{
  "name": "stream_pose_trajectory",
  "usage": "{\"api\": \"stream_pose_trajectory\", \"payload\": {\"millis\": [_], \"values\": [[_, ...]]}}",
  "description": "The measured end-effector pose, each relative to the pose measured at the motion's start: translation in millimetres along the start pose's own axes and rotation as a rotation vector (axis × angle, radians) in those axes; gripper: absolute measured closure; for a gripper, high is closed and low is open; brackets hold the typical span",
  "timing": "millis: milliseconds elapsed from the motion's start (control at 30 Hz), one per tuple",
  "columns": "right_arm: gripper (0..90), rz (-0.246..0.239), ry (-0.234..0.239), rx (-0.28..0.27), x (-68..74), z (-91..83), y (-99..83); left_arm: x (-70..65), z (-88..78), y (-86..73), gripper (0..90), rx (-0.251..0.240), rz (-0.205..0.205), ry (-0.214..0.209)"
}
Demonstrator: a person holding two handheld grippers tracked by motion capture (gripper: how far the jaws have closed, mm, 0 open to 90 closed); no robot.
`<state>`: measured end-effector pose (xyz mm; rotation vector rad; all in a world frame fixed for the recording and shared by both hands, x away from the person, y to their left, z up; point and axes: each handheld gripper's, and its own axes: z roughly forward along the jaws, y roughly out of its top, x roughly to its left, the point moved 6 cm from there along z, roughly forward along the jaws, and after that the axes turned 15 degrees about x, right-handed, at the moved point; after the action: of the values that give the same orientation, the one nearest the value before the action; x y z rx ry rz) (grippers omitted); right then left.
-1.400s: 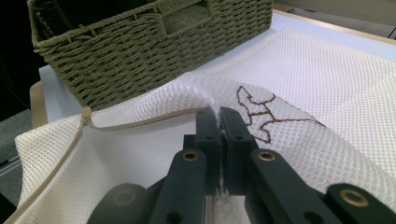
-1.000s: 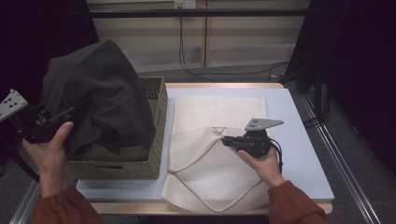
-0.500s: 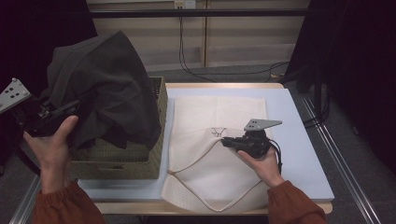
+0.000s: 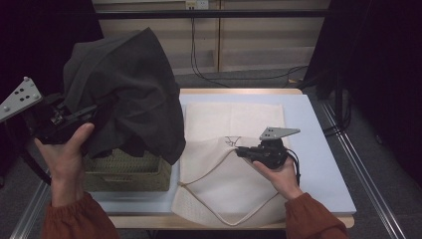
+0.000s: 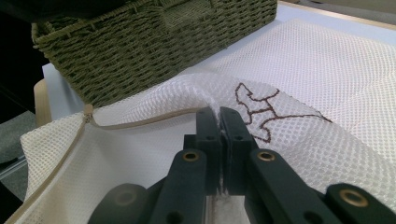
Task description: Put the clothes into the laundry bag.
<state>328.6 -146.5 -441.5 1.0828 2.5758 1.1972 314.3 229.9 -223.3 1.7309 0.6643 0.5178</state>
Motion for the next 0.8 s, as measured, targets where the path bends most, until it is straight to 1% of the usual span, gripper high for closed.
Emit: {"api": "stream_pose_trajectory", "payload": {"millis": [67,100,233,267,367,433,500,600,700,767,800], "values": [[88.1,0.002,0.001,0.000,-0.3,-0.1,-0.1,-5.1,1.7,2.7,56.3,0.003,0.010,-0.001],[88.1,0.001,0.002,0.000,-0.4,-0.1,-0.1,-7.4,2.6,4.0,56.3,0.007,0.022,-0.001],[88.1,0.004,0.001,0.001,-0.4,0.1,0.0,-13.1,5.5,8.7,56.3,0.005,0.036,-0.021],[88.1,0.004,0.001,0.000,-0.3,0.0,0.1,-14.4,6.3,9.9,56.3,-0.005,0.024,-0.027],[88.1,0.004,0.001,0.001,-0.4,0.0,0.1,-17.3,8.0,12.2,56.3,-0.009,0.028,-0.042],[88.2,0.004,0.002,0.002,-0.5,0.1,0.0,-18.3,8.6,13.0,56.3,-0.007,0.035,-0.044],[88.1,0.003,0.001,0.004,-0.4,0.3,0.1,-23.7,10.9,15.2,56.3,-0.012,0.045,-0.060],[88.2,0.006,0.002,0.005,-0.3,0.4,0.1,-30.0,13.7,19.8,56.3,-0.023,0.042,-0.072],[88.2,0.009,0.003,0.006,-0.3,0.5,0.0,-36.2,14.6,24.8,56.3,-0.026,0.058,-0.090],[88.2,0.008,0.005,0.006,-0.2,0.4,0.1,-39.6,14.8,28.2,56.3,-0.033,0.057,-0.101],[88.2,0.010,0.006,0.006,0.0,0.4,0.1,-41.9,15.4,30.1,56.3,-0.045,0.046,-0.107]]}}
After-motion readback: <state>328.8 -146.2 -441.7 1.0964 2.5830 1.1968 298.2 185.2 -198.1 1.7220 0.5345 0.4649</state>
